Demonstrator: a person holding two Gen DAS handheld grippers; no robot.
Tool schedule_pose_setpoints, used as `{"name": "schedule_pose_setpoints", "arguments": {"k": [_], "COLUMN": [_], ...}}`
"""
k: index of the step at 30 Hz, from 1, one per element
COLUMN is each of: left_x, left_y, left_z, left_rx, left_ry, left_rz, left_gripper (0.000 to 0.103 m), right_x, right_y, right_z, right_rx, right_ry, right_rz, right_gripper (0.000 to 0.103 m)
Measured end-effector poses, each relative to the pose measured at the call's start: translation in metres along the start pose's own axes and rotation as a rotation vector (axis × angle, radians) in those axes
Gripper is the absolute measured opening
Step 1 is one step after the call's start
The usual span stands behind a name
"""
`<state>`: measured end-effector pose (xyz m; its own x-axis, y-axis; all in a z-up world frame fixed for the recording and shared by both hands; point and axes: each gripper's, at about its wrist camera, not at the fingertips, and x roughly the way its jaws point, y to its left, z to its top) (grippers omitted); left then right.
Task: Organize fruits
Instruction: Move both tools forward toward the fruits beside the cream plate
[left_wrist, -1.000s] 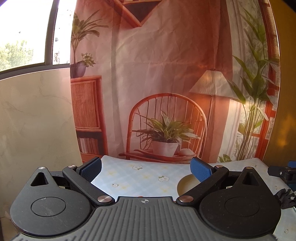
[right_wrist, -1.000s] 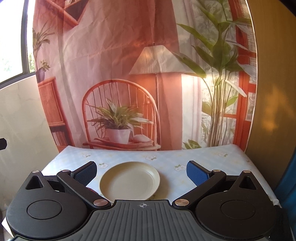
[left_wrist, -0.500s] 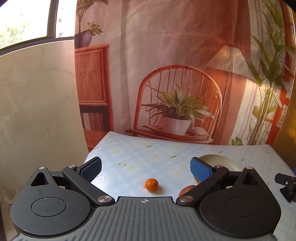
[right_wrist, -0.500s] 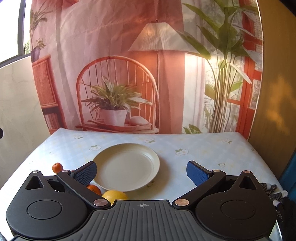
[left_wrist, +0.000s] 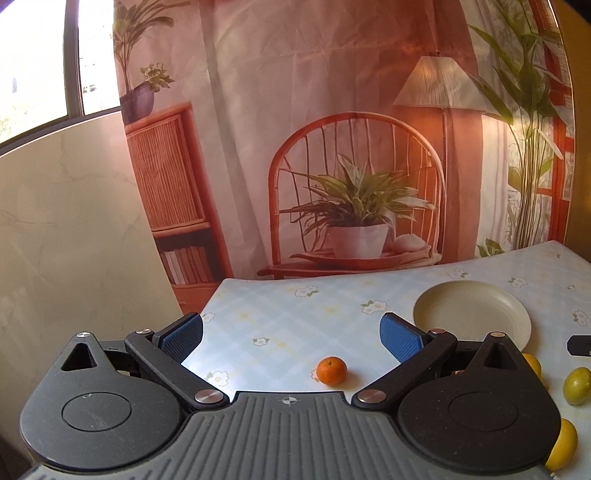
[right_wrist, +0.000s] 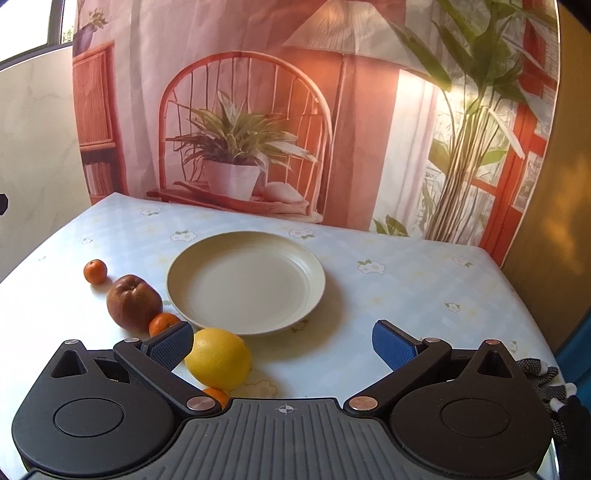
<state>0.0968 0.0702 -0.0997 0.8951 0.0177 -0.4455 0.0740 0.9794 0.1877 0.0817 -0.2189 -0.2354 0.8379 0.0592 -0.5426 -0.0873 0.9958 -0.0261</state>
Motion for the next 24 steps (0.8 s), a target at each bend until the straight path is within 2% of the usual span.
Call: {"name": "schedule_pose_setpoints", "arguments": {"k": [3,5,10,14,16,18,24], "left_x": [0.004,0.008,0.014,0.015,0.015,0.014,0.010], "left_y": [-0.001,-0.001,0.009,0.010,0.009,0.008,-0.002], "left_z": [-0.007,-0.011,-0.021,-0.030,-0.033,-0.035,-0.038], "left_rx": [-0.025,-0.047,-0.149,-0.174,-0.171,-0.172,-0.135], "left_ry": [0.021,0.036,0.080,0.106,0.110,0.114,0.117], "left_rz": [-0.040,-0.077,-0.173,-0.173,-0.172,-0.177,-0.194], "left_gripper": [0.103,0.103,0.103,0.103,0.103,0.103,0.102], "right_x": [0.003,0.006,0.014,0.018,0.022,0.027,0.042], "right_y": [-0.001,0.000,0.003,0.002,0.003,0.004,0.004], "right_z": [-0.004,-0.006,-0.011,-0.016,-0.017,-0.018,-0.021], "right_rx": [0.001,0.002,0.011,0.027,0.026,0.025,0.057], "right_ry": [0.026,0.051,0.119,0.155,0.174,0.199,0.261], "right_rz": [0.037,0.068,0.109,0.135,0.154,0.168,0.216], "right_gripper": [0.102,0.097,0.074,0.058,0.047,0.041,0.040]}}
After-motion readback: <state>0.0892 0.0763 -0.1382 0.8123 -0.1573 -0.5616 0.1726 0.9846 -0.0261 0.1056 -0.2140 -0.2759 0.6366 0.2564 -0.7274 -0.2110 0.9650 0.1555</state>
